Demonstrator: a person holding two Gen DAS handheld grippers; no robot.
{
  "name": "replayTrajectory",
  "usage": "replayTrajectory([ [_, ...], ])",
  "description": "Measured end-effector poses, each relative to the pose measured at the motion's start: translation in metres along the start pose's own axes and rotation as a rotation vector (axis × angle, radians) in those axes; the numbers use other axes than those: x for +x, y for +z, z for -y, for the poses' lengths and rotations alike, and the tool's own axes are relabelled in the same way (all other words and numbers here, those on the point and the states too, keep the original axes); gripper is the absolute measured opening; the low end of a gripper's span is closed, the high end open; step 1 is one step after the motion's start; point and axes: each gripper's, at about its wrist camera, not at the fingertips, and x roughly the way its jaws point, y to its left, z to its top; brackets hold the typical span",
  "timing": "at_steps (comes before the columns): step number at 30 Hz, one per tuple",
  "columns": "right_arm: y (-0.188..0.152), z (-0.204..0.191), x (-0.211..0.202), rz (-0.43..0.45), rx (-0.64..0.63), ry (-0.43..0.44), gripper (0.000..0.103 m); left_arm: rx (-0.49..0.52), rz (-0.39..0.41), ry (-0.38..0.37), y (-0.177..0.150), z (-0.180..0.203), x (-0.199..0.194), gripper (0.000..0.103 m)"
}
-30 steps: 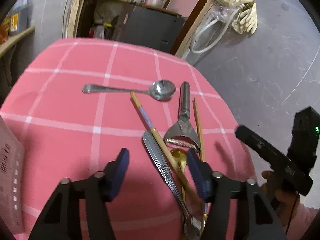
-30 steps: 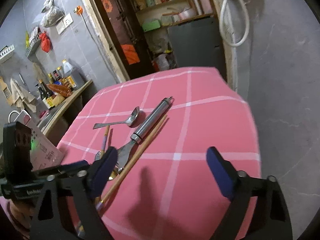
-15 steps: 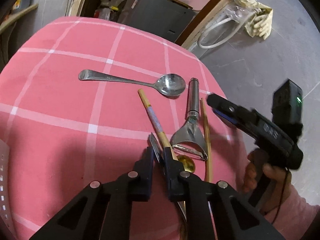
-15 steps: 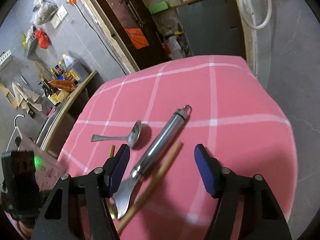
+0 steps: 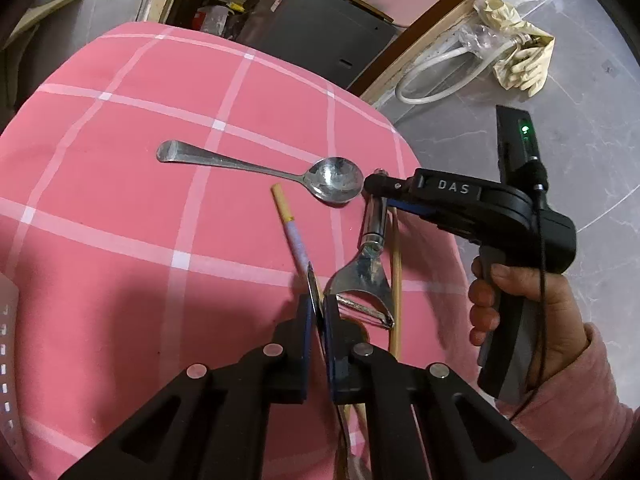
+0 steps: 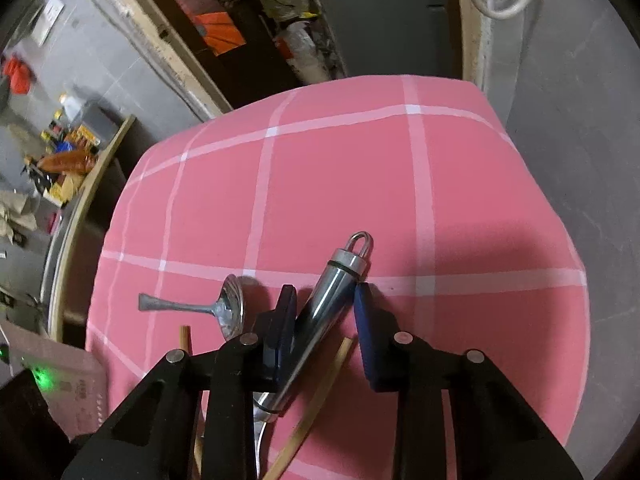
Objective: Organize utensils
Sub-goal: 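Grasp the silver knife with the left tool while the right tool grasps the metal peeler, then lift the knife with the left tool while the right tool carries the peeler to the caddy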
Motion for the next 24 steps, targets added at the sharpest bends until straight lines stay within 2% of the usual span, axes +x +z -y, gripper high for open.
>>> replayTrajectory([
  [7, 0.007, 0.006, 0.006, -0.075, 0.071, 0.021, 0.026, 0.028, 0.026, 0.01, 0.001, 0.008, -0.011, 0.005],
  [10, 0.003, 0.007, 0.009, -0.066, 0.086, 0.031, 0.022, 0.018, 0.036, 0.008, 0.001, 0.008, -0.017, 0.005],
  [13, -0.007, 0.022, 0.006, -0.051, 0.211, 0.139, 0.019, 0.024, 0.054, 0.002, 0.0, 0.009, -0.028, 0.004],
  [14, -0.014, 0.027, 0.002, -0.026, 0.268, 0.186, 0.018, 0.035, 0.065, 0.004, 0.0, 0.011, -0.034, 0.004],
  [17, -0.033, 0.029, -0.015, 0.05, 0.321, 0.237, 0.017, 0.066, 0.092, 0.007, 0.0, 0.014, -0.047, 0.004],
  [24, -0.071, 0.008, -0.068, 0.196, 0.274, 0.284, 0.016, 0.095, 0.139, -0.004, 0.001, 0.015, -0.077, 0.004],
])
